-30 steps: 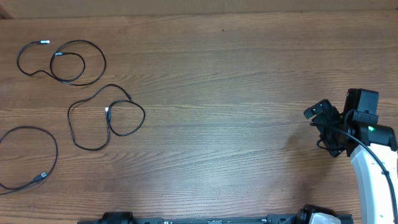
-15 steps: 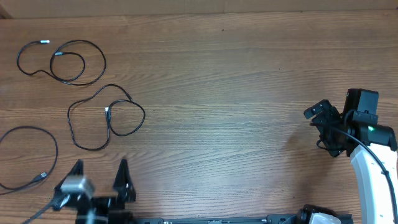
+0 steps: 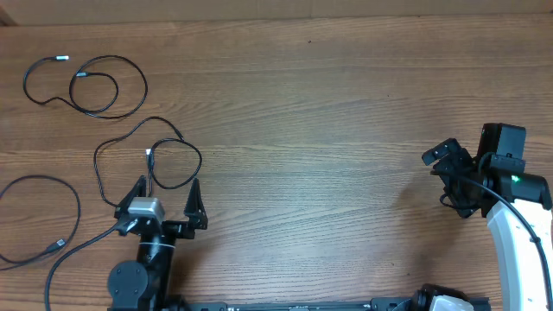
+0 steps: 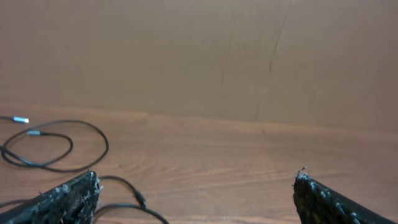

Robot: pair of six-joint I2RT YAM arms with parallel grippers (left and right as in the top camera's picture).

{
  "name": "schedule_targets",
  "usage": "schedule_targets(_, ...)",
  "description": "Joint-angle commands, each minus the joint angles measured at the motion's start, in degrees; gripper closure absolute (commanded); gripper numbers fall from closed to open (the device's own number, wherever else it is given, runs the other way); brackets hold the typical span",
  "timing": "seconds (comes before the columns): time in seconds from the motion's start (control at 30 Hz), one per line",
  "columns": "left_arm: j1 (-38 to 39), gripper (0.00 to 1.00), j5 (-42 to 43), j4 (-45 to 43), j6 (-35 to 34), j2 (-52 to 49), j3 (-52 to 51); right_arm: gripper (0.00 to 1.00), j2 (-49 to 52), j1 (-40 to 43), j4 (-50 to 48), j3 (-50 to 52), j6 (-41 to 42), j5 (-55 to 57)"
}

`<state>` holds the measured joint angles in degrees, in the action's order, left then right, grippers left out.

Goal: Untangle cables

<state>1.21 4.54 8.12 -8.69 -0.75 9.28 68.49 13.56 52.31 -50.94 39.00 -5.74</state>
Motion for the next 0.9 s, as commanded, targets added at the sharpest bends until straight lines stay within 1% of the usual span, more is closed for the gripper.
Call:
schedule_targets(0.0,0.26,0.0,1.53,-4.52,1.49,0.57,-5.07,0.0,-0.15,0.35,-0.22,0.11,0.15,0.09)
schedule_targets(0.1,0.26,0.0,2.67,-5.86,1.84,0.57,-7.87,0.0,-0.15,0.35,-0.22,0.11,0.15,0.09)
schedule_targets(0.17,0.28,0.0,3.06,-5.09,2.32,0.57,-9.11,0.0,-0.15,0.35,-0.22,0.11,0.15,0.09)
schedule_targets(0.3,0.22,0.0,3.06,-4.35,4.07,0.57,-9.07,0.0,-0.15,0.35,-0.22,0.11,0.15,0.09)
schedule_targets(0.57,0.04,0.01,3.41,-4.37,4.02,0.57,-9.07,0.0,-0.15,0.35,-0.22,0.11,0.15,0.09)
schedule_targets(0.87,-2.91,0.0,3.43,-4.46,4.0,0.57,-9.07,0.0,-0.15,0.35,-0.22,0.11,0.15,0.09)
